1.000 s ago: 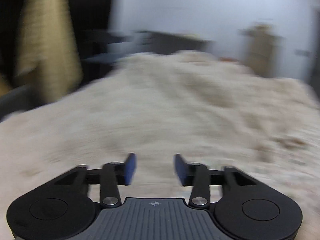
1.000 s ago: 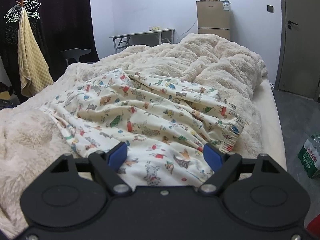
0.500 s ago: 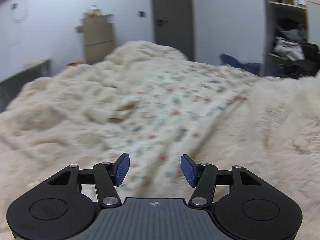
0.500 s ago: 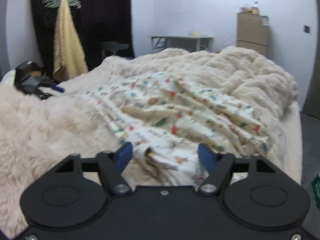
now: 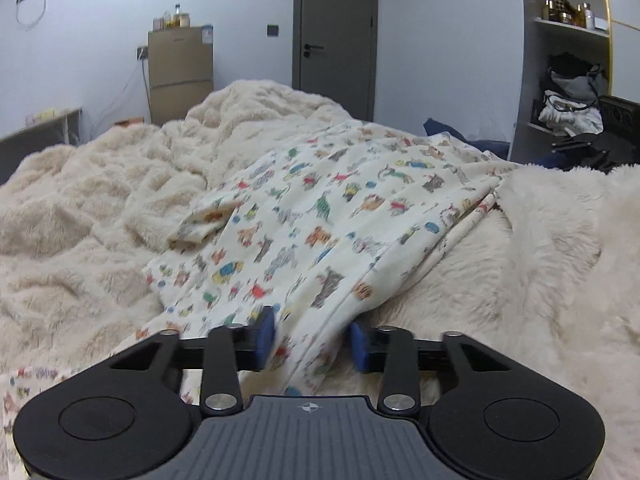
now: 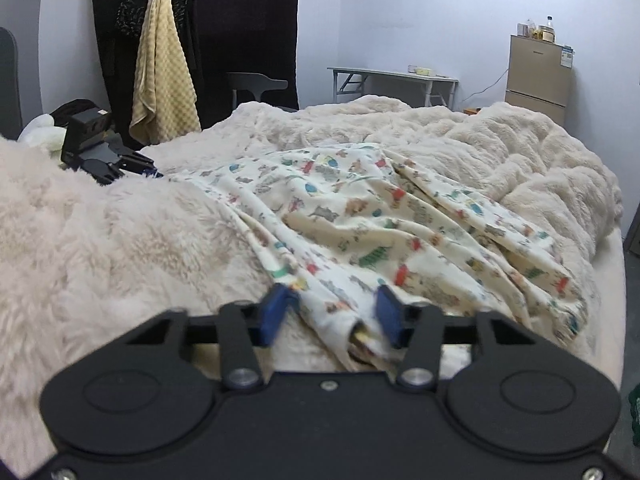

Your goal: Organize soft objects

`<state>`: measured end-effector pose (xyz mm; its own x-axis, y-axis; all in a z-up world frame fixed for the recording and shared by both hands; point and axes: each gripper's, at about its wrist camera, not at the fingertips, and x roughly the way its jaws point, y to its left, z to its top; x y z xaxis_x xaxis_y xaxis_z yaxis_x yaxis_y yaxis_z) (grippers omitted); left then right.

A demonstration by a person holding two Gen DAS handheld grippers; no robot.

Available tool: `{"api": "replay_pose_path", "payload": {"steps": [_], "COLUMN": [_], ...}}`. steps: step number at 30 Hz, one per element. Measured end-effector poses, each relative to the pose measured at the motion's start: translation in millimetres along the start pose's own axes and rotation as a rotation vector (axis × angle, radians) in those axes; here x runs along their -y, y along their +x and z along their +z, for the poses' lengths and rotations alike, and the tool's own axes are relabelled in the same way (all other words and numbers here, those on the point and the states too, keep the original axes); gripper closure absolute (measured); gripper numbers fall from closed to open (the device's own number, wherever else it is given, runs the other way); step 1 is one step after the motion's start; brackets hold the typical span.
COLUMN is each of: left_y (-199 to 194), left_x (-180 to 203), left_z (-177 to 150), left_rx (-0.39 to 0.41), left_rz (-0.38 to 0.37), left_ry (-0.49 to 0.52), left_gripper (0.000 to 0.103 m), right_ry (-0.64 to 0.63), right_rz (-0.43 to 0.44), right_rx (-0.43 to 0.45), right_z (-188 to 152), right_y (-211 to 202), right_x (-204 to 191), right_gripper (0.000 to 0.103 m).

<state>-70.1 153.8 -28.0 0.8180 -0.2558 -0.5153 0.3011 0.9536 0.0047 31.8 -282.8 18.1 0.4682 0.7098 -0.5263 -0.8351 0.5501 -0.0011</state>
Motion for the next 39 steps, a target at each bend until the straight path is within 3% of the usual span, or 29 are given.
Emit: {"api": "replay_pose_path", "payload": {"steps": [1,5,12,17,20,21,22,24,25,28,30,33,35,39], "left_y": [0.7,-4.4,-75.5,-95.6,-102.4,-105.4,-109.3,-114.1,-116.3,-115.0,-112.1,-108.3,-102.9,-85.0], "left_x": [2.6,8.9,25.3,51.7,50.1,44.2,36.3,21.4,14.0,-3.0,-10.9,-34.1,-60.7,-135.2], "left_z": [1.3,9.3,37.6,37.1,26.4,24.5,23.9,25.7,26.7,29.4,28.3,18.0,6.7,-30.9], "left_rx": [0.001,0.029,0.173,0.106,0.102,0.119,0.155,0.224,0.258,0.290,0.270,0.216,0.170,-0.026], "left_rz": [0.008,0.058,0.014,-0.056,-0.152,-0.181,-0.199,-0.201,-0.200,-0.177,-0.129,-0.011,0.076,0.314], "left_ry": [0.006,0.042,0.129,0.282,0.308,0.285,0.248,0.163,0.120,0.019,0.001,-0.068,-0.166,-0.507], "left_gripper": [0.092,0.097,0.097,0.094,0.080,0.072,0.068,0.058,0.052,0.049,0.045,0.031,0.030,0.028], "right_ry": [-0.008,-0.016,0.001,-0.061,-0.120,-0.124,-0.128,-0.092,-0.058,0.063,0.111,0.117,0.091,0.021], "right_rz": [0.000,0.006,0.054,0.155,0.270,0.267,0.265,0.228,0.215,0.179,0.163,0.155,0.167,0.206], "right_rx": [0.004,0.049,0.146,0.148,0.163,0.188,0.212,0.253,0.261,0.264,0.228,0.140,0.064,-0.045], "right_z": [-0.2,0.2,9.5,7.2,0.1,1.2,2.2,7.9,11.3,19.9,20.2,16.3,12.7,1.3], "right_y": [0.9,-10.4,-50.0,-79.3,-94.3,-98.9,-103.5,-106.8,-104.5,-91.0,-75.9,-53.3,-40.7,-26.8], "right_x": [-1.7,-2.2,5.9,6.1,3.1,3.3,3.4,7.0,10.6,22.8,26.1,24.7,19.4,-0.4], "right_gripper": [0.078,0.095,0.097,0.096,0.091,0.084,0.068,0.052,0.052,0.052,0.052,0.052,0.052,0.052]}}
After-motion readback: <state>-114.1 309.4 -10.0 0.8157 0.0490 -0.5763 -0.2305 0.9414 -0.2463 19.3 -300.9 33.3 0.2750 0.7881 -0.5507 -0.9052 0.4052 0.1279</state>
